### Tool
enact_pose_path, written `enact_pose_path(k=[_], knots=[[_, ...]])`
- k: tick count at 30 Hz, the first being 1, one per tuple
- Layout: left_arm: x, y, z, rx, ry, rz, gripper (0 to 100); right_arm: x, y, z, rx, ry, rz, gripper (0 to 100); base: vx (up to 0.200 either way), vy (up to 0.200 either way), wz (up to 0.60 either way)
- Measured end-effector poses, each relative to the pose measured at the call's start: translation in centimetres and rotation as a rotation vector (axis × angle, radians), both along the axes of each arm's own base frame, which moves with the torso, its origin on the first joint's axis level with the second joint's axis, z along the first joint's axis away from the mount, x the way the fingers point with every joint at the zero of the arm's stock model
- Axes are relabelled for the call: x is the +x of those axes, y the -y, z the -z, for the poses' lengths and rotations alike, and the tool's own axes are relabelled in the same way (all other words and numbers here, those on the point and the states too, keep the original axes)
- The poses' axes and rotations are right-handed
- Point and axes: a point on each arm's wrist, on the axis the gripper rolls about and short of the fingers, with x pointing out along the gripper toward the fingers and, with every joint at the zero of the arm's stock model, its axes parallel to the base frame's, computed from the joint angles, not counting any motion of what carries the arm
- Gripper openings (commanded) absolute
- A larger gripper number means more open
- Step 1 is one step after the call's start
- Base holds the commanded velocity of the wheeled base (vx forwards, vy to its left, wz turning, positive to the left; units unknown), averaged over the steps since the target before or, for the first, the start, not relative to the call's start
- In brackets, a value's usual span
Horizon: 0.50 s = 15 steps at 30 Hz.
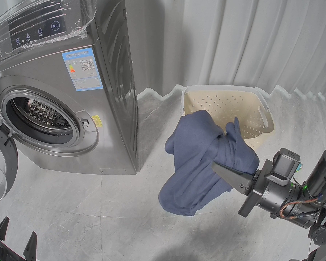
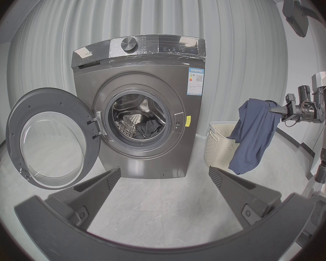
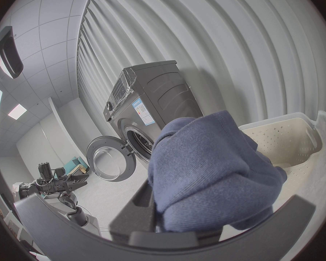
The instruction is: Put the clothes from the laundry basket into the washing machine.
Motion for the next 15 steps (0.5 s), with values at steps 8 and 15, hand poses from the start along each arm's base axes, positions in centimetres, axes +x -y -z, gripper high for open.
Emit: enact_pose_path(k=[8,15], knots=[[0.0,0.0,0.0,0.0,0.0,0.001,100,0.02,0.0,0.03,-0.001,-0.001,-0.001,0,0.0,0.2,0.0],[0.0,0.0,0.0,0.001,0.0,0.001,100,0.11,0.06,0.01,-0.001,0.0,0.003,0,0.0,0.057,0.0]])
